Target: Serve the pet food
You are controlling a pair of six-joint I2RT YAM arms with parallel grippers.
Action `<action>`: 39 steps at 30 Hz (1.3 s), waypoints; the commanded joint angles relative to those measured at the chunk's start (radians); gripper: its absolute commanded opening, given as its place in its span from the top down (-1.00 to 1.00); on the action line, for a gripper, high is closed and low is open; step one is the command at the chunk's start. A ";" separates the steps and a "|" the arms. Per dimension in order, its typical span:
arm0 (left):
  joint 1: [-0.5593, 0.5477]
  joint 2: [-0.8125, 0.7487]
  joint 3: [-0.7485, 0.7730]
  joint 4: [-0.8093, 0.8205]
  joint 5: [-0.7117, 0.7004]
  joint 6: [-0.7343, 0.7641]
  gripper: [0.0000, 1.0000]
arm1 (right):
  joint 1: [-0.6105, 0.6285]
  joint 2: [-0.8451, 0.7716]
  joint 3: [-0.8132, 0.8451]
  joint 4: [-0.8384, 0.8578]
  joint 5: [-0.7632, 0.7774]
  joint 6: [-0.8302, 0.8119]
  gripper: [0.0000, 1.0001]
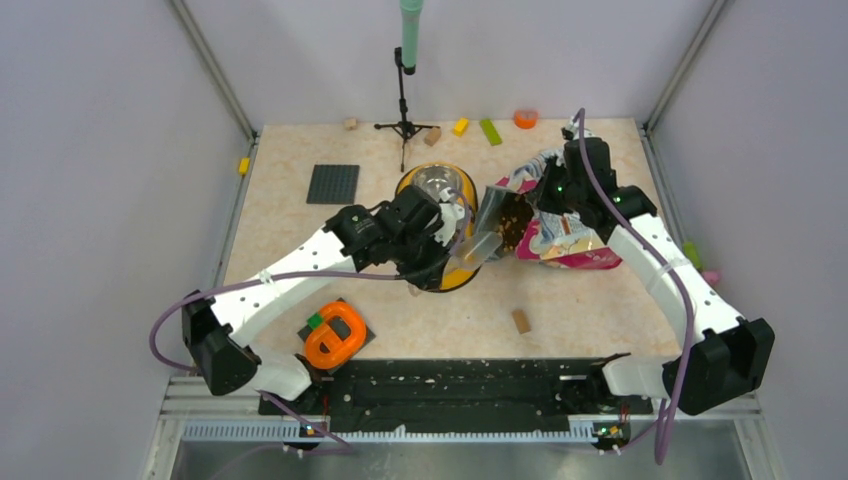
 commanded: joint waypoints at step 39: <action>0.078 0.832 0.740 -0.200 0.403 -0.319 1.00 | -0.018 -0.056 0.074 0.043 -0.054 0.014 1.00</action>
